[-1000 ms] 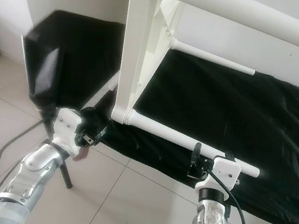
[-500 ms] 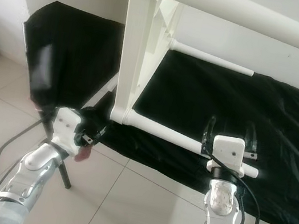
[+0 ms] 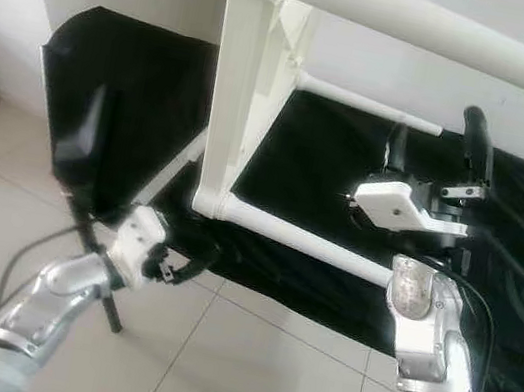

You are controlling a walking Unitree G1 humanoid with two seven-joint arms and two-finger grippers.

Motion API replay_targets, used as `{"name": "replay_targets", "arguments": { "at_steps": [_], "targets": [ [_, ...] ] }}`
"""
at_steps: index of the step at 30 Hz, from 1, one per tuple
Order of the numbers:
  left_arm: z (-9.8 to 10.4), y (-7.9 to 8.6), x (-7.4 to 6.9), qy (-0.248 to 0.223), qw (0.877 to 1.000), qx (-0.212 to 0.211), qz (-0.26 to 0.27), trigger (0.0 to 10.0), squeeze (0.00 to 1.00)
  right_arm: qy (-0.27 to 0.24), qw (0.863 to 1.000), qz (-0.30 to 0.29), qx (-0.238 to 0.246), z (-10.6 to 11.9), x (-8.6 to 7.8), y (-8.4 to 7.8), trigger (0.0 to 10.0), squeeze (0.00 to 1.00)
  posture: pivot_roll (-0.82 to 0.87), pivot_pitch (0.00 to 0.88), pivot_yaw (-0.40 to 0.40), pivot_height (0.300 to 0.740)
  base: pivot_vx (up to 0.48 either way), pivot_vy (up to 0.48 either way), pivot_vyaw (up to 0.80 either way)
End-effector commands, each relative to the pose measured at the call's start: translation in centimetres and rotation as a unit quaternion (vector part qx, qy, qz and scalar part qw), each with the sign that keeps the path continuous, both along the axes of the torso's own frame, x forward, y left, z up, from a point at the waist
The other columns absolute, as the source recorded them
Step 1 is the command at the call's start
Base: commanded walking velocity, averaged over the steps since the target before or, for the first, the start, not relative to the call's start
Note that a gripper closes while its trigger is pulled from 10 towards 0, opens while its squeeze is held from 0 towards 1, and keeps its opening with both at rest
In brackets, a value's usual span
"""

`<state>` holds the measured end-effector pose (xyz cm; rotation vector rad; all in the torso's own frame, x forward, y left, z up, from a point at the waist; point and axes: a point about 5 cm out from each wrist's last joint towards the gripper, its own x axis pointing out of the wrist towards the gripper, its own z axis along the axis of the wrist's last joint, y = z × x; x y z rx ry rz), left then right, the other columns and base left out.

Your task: Building children table

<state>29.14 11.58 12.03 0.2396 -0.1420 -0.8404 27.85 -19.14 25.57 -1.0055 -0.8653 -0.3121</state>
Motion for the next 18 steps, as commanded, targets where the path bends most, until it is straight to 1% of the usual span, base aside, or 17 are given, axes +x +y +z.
{"name": "replay_targets", "arguments": {
  "at_steps": [1,2,5,7,9,18],
  "targets": [
    [0.0,0.1,0.0,0.007,1.000,-0.001,-0.001,10.0,0.00,-0.025,0.999,-0.006,-0.026,0.7,-0.2,0.3,10.0,0.00,0.06,0.014,-0.037,0.740,0.000,0.000,0.00],
    [0.0,0.1,0.0,0.009,1.000,-0.001,0.000,10.0,0.00,-0.046,0.998,-0.024,-0.036,1.3,-0.5,0.2,10.0,0.00,0.06,0.017,-0.037,0.740,0.000,0.000,0.00],
    [0.0,0.2,-0.1,0.010,1.000,0.000,-0.004,10.0,0.00,-0.063,0.997,-0.039,-0.034,2.1,-0.8,-0.1,10.0,0.00,0.06,0.021,-0.035,0.740,0.000,0.000,0.00],
    [0.0,0.2,-0.1,0.011,1.000,0.001,-0.006,10.0,0.00,-0.067,0.996,-0.041,-0.035,2.3,-0.8,-0.1,10.0,0.00,0.06,0.022,-0.035,0.740,0.000,0.000,0.00],
    [0.0,0.3,0.0,0.010,1.000,0.002,-0.007,10.0,0.00,-0.075,0.995,-0.047,-0.036,2.9,-0.8,-0.2,10.0,0.00,0.05,0.024,-0.033,0.740,0.000,0.000,0.00],
    [0.1,0.4,0.2,0.011,1.000,0.001,-0.005,10.0,0.00,-0.085,0.994,-0.065,-0.029,3.6,-0.6,-0.3,10.0,0.00,0.05,0.025,-0.032,0.740,0.000,0.000,0.00]
  ]
}}
